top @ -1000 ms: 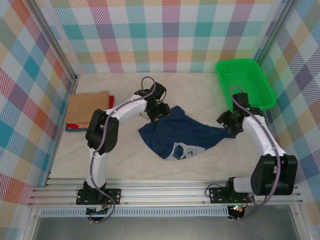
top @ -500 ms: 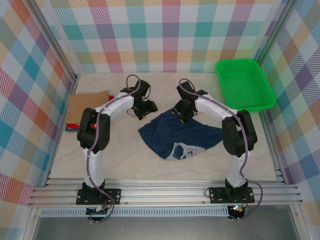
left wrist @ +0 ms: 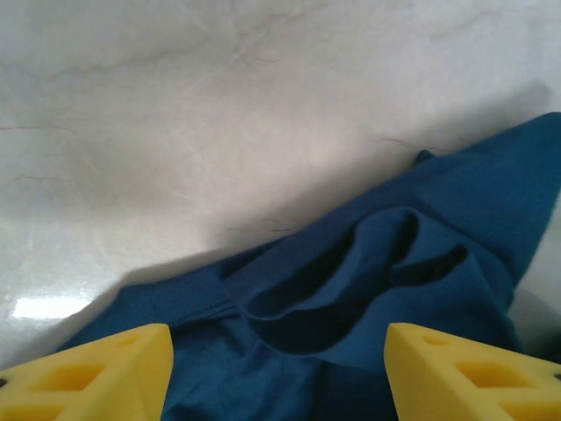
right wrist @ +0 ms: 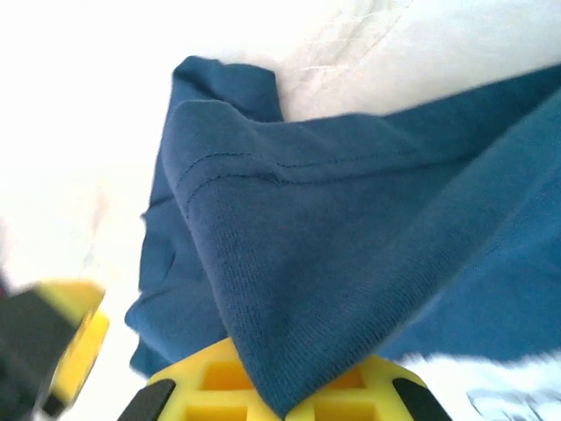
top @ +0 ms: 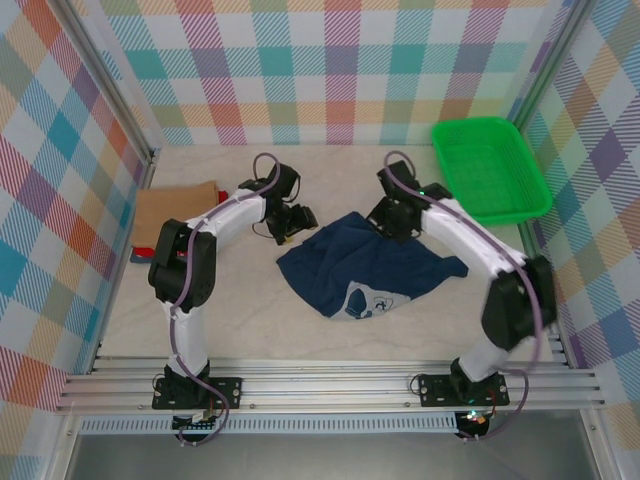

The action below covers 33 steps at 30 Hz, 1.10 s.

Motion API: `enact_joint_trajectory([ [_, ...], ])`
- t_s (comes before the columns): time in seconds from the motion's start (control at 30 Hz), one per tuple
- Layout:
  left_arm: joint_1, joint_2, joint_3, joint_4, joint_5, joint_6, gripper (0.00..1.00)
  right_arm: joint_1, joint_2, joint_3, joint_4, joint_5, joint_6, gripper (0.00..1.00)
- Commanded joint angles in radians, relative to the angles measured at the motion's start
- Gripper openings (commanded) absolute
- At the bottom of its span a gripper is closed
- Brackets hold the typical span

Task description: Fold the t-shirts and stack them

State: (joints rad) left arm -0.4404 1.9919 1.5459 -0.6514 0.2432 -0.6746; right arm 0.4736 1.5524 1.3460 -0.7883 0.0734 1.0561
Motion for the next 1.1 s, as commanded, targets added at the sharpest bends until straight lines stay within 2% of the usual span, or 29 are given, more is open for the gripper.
enact_joint_trajectory([
  [0.0,-0.042,-0.022,0.020,-0.012,0.038,0.044,0.67,-0.001,-0.175,-0.110,-0.189,0.049,-0.079,0.00],
  [0.13,-0.091,0.004,0.048,-0.060,-0.003,0.061,0.70,-0.025,-0.377,-0.307,-0.292,0.089,-0.064,0.00],
  [0.27,-0.114,0.052,0.062,-0.071,-0.040,0.047,0.71,-0.105,-0.520,-0.448,-0.344,0.130,-0.056,0.00],
  [0.43,-0.137,0.142,0.119,-0.029,-0.059,0.029,0.68,-0.197,-0.571,-0.542,-0.312,0.081,-0.073,0.00],
  [0.47,-0.144,0.166,0.142,-0.035,-0.070,0.029,0.66,-0.198,-0.566,-0.544,-0.307,0.077,-0.074,0.00],
  [0.53,-0.154,0.204,0.185,-0.079,-0.131,0.029,0.51,-0.198,-0.557,-0.539,-0.306,0.075,-0.077,0.00],
  [0.57,-0.153,0.213,0.190,-0.088,-0.155,0.021,0.36,-0.200,-0.555,-0.531,-0.306,0.079,-0.080,0.00],
  [0.63,-0.143,0.207,0.177,-0.066,-0.184,0.009,0.00,-0.201,-0.555,-0.515,-0.294,0.082,-0.097,0.00],
  [0.8,-0.076,0.119,0.242,-0.087,-0.290,-0.007,0.00,-0.203,-0.502,-0.403,-0.243,0.073,-0.219,0.00],
  [0.87,-0.039,0.062,0.270,-0.108,-0.344,-0.016,0.00,-0.207,-0.458,-0.337,-0.181,0.030,-0.291,0.00],
  [1.07,0.098,-0.055,0.432,-0.220,-0.423,-0.019,0.00,-0.210,-0.219,0.014,-0.090,-0.058,-0.448,0.00],
])
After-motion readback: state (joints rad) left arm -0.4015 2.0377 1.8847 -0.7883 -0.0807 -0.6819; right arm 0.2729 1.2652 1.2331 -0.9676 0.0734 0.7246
